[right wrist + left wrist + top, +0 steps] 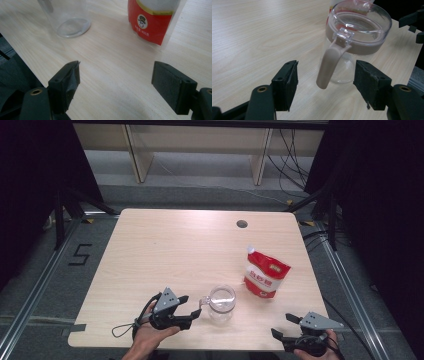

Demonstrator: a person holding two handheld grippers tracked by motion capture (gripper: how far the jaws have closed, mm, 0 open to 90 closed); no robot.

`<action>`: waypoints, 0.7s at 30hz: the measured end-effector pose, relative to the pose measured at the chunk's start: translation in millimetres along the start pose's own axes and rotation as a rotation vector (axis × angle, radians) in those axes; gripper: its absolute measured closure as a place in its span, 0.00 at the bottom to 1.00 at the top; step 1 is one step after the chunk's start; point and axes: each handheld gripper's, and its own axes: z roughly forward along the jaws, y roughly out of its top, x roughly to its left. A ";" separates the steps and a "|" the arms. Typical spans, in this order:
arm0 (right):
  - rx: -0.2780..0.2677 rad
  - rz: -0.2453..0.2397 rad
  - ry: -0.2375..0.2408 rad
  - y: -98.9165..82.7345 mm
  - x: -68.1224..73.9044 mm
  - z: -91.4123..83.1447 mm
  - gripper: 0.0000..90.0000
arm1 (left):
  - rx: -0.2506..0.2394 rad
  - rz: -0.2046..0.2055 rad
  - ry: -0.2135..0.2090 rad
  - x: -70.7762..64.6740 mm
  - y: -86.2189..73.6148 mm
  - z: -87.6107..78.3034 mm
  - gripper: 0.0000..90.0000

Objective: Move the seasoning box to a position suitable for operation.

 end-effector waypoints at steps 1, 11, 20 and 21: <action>-0.018 -0.022 0.002 0.2 -2.1 1.5 0.26 | -0.013 -0.003 -0.001 0.7 -0.3 0.0 0.40; -0.016 -0.043 -0.012 0.5 -2.9 1.6 0.26 | -0.050 0.036 0.018 -0.8 2.0 -8.1 0.81; -0.015 -0.025 -0.004 0.1 -2.5 2.2 0.26 | -0.070 0.029 0.019 -2.9 4.5 -10.8 0.99; -0.022 -0.047 -0.018 0.2 -2.7 2.7 0.26 | -0.073 0.035 0.012 -3.7 5.0 -10.6 0.99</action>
